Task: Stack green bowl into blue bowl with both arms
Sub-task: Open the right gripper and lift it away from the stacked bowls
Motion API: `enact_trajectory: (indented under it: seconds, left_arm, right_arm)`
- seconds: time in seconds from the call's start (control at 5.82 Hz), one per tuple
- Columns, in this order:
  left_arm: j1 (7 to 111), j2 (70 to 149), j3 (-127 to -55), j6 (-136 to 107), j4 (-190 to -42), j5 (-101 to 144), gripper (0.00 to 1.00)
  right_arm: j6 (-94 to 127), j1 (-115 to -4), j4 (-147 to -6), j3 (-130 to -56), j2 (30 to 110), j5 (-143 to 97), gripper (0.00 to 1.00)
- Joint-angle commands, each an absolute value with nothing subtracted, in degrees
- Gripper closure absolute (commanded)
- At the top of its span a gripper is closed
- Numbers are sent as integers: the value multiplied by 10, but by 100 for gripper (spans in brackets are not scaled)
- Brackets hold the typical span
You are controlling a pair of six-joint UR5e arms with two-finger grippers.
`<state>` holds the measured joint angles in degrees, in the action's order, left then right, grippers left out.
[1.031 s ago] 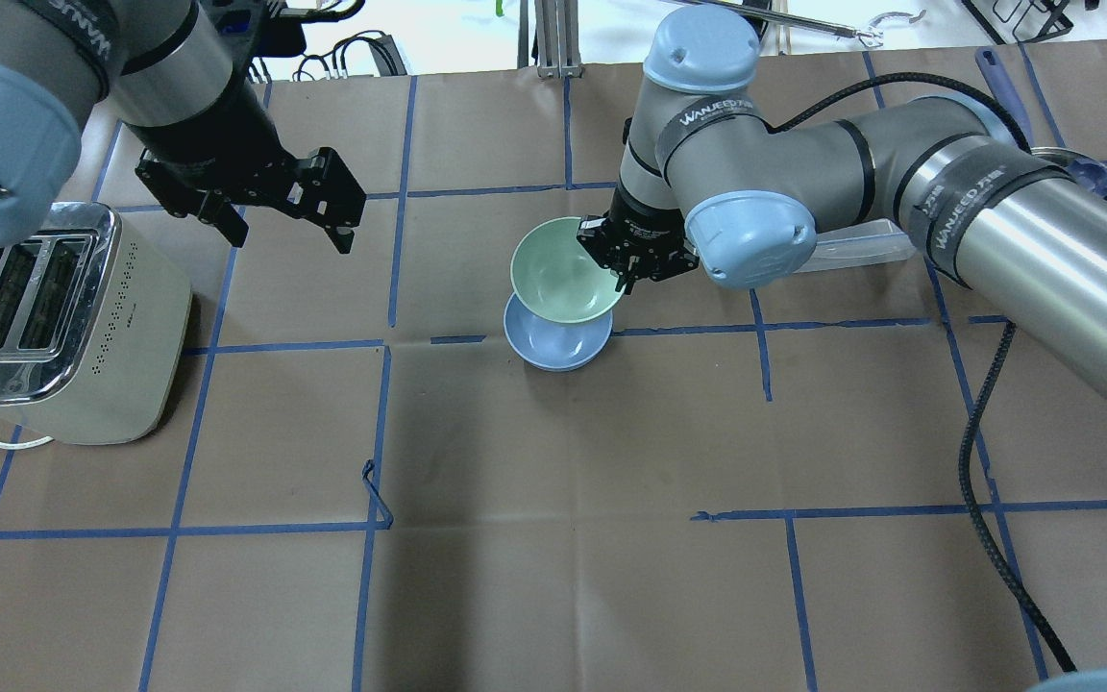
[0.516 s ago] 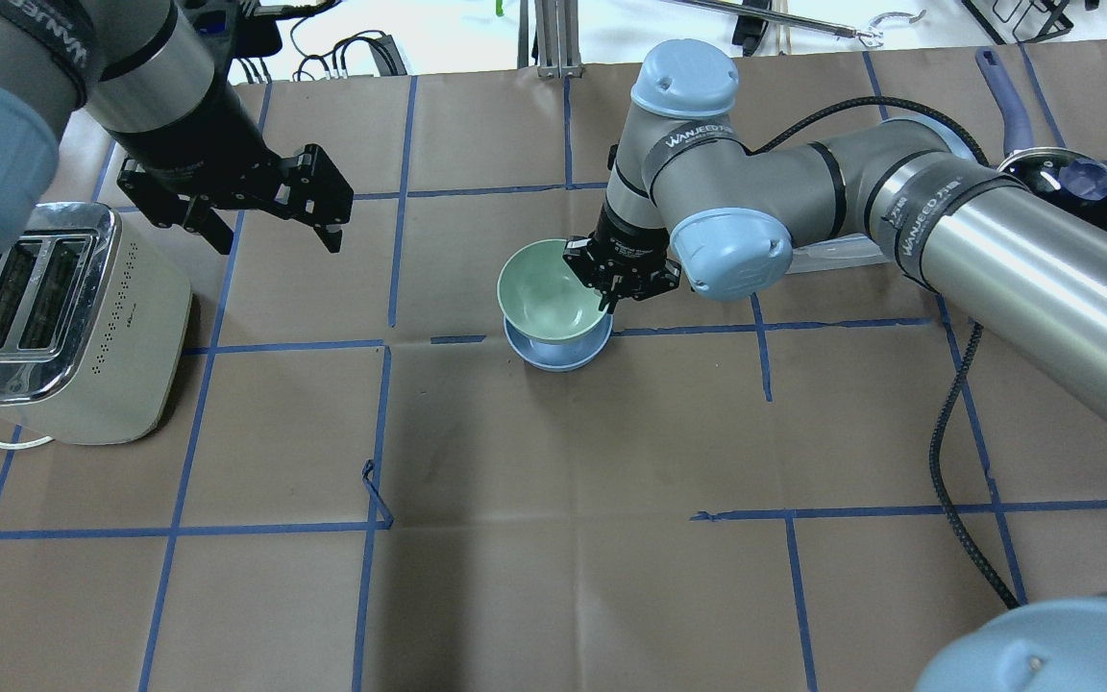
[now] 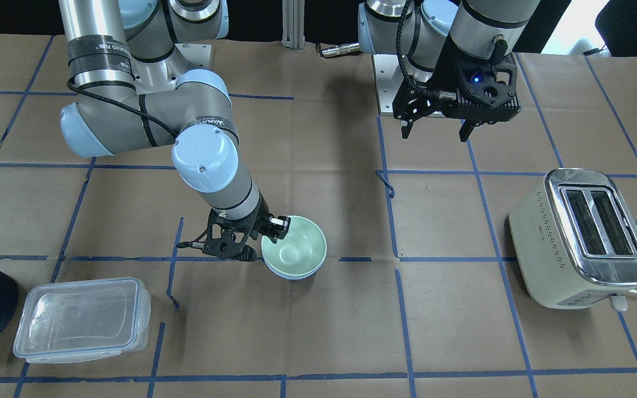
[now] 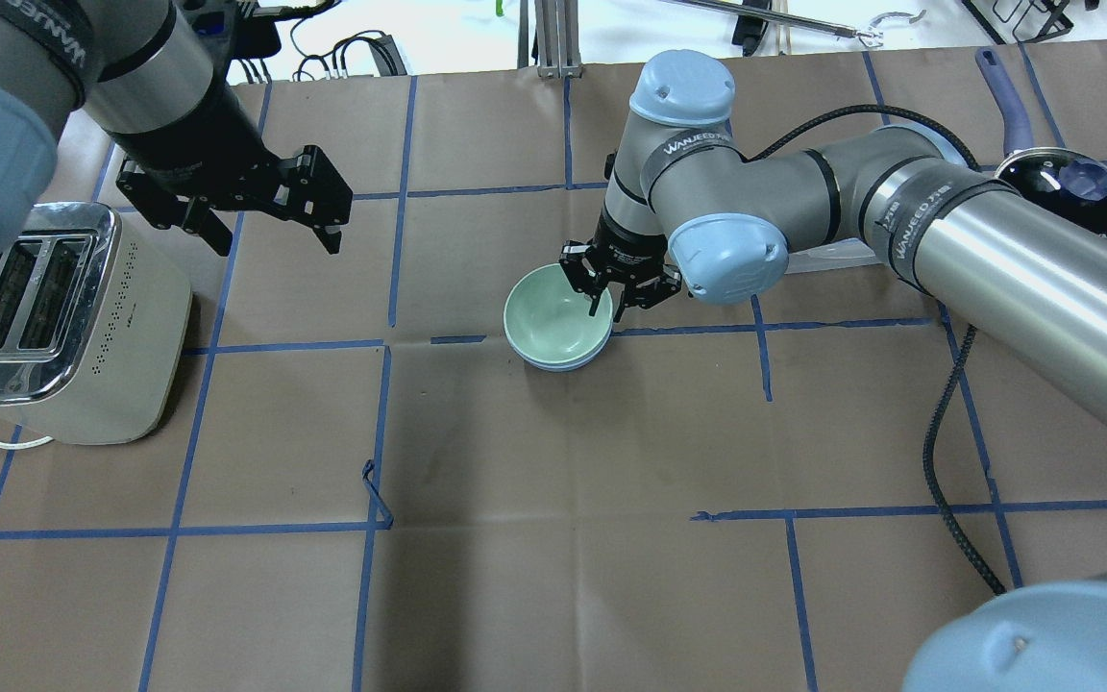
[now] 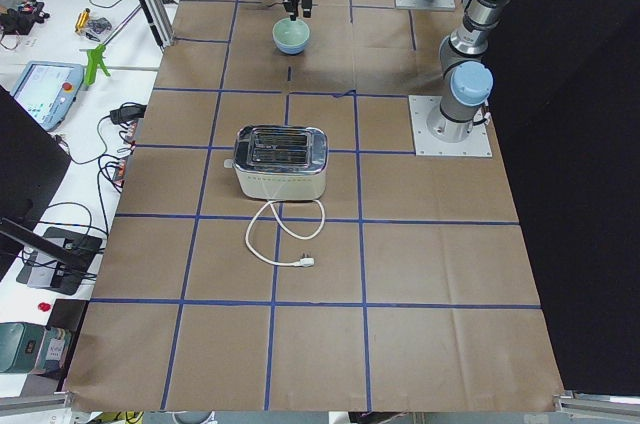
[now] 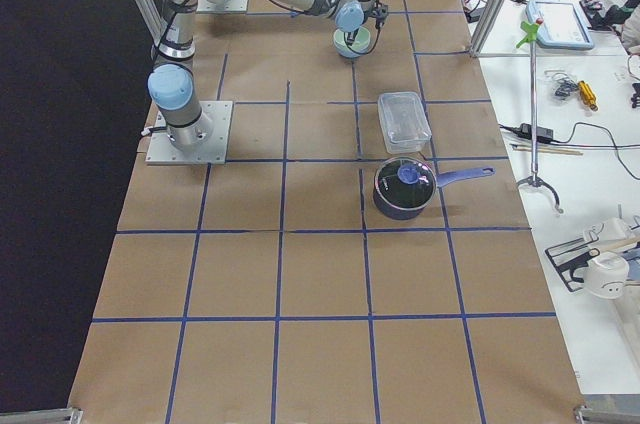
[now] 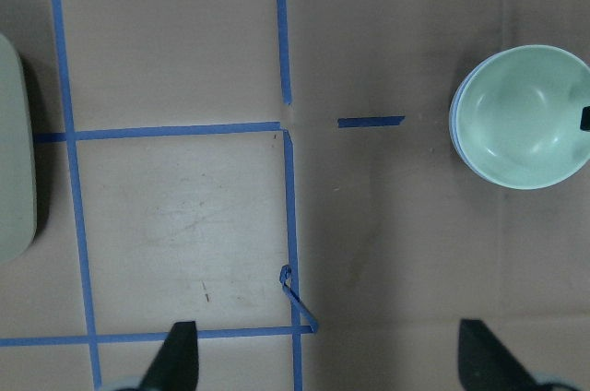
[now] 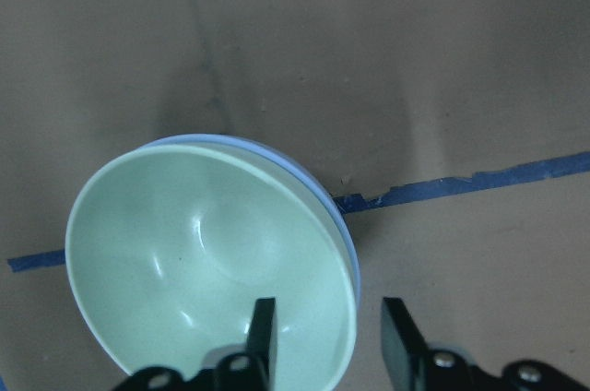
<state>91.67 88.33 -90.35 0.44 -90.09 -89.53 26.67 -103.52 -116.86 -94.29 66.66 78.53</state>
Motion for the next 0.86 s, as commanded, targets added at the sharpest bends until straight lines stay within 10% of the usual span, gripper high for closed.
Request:
enact_trajectory:
  seconds: [0.0,0.69]
  left_arm:
    - [917,883,-904,4,-902,-895,2]
    - [916,883,-904,4,-902,-894,2]
  right_arm:
    - [251,-1024,-1087,-885,698,796,0]
    - [81,-919,-813,-874,879,905,0]
